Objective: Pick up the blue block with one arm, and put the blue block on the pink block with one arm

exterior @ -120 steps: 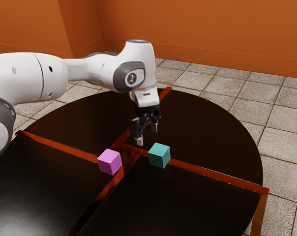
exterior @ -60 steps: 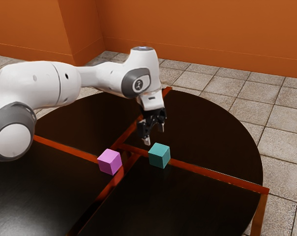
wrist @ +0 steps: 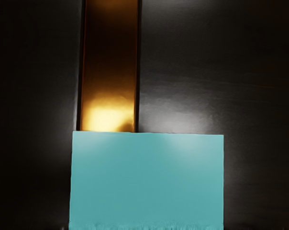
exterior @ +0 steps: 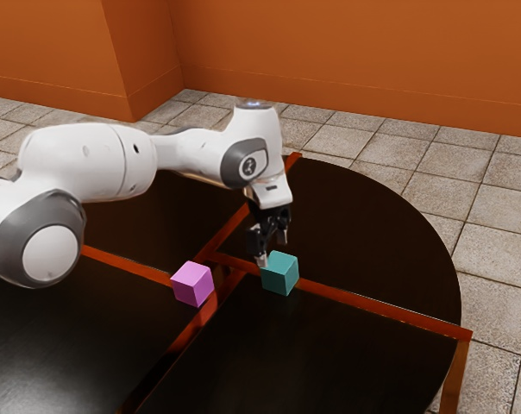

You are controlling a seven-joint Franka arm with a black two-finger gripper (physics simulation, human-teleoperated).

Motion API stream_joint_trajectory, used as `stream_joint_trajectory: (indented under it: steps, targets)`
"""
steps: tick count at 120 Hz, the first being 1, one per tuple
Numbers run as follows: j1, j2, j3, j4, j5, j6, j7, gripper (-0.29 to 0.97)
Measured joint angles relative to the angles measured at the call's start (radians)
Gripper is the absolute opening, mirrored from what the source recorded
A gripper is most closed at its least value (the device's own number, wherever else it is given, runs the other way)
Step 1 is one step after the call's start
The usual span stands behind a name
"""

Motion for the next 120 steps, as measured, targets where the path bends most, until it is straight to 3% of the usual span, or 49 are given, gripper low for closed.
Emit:
stream_joint_trajectory:
  steps: [72,90,106,120]
  targets:
    - [-0.014,0.073,0.002,-0.002,-0.005,0.043,-0.025,0.67]
    - [-0.018,0.073,0.002,-0.003,-0.004,0.049,-0.029,0.41]
    - [-0.020,0.045,0.002,-0.007,-0.002,0.053,-0.032,0.33]
    - [-0.015,-0.060,-0.003,-0.067,-0.001,0.042,-0.035,0.32]
